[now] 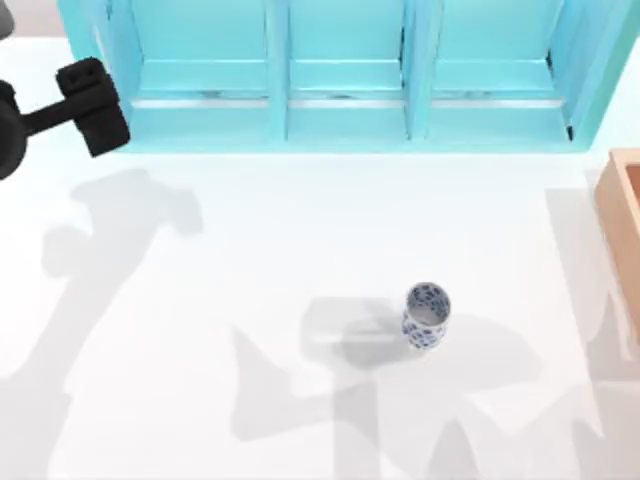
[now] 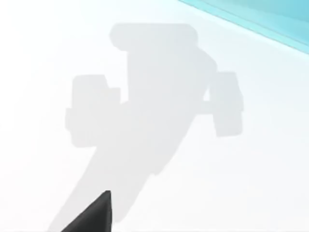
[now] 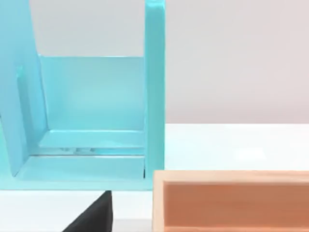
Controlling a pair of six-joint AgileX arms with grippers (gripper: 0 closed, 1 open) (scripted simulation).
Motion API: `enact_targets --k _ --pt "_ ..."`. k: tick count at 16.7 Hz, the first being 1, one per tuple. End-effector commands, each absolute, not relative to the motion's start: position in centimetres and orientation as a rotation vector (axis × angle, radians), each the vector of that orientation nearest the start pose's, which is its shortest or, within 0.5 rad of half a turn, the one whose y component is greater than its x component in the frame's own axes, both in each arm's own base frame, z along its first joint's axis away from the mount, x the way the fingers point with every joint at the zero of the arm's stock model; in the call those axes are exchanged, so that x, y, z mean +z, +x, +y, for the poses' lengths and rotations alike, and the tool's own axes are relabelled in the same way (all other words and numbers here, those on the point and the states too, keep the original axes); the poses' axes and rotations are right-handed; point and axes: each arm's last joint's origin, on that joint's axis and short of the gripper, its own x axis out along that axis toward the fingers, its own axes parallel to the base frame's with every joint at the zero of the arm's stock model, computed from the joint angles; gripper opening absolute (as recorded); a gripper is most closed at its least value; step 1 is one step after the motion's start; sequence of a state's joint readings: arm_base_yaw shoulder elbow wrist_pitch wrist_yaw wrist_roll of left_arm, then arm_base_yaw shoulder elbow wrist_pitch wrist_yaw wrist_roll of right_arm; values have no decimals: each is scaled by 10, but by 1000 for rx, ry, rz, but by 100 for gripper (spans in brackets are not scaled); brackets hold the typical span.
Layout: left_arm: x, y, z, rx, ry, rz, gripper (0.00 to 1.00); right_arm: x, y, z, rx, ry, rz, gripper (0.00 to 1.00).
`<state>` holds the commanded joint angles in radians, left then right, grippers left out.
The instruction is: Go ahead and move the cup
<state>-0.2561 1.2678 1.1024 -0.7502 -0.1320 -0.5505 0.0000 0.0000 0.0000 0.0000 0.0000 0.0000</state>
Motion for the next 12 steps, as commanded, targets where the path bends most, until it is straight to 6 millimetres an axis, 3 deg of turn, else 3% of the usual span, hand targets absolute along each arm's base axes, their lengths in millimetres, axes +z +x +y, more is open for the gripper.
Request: enact_targets --k 3,6,9,12 --pt "277 309 -111 190 -294 1144 100 160 106 -1 0 0 0 100" --pt "255 341 -174 216 -217 1314 100 160 106 -1 0 0 0 100" --pt "244 346 -240 192 -140 1405 100 160 106 -1 0 0 0 100" --pt "236 333 -302 137 -72 1453 100 160 106 -1 0 0 0 100"
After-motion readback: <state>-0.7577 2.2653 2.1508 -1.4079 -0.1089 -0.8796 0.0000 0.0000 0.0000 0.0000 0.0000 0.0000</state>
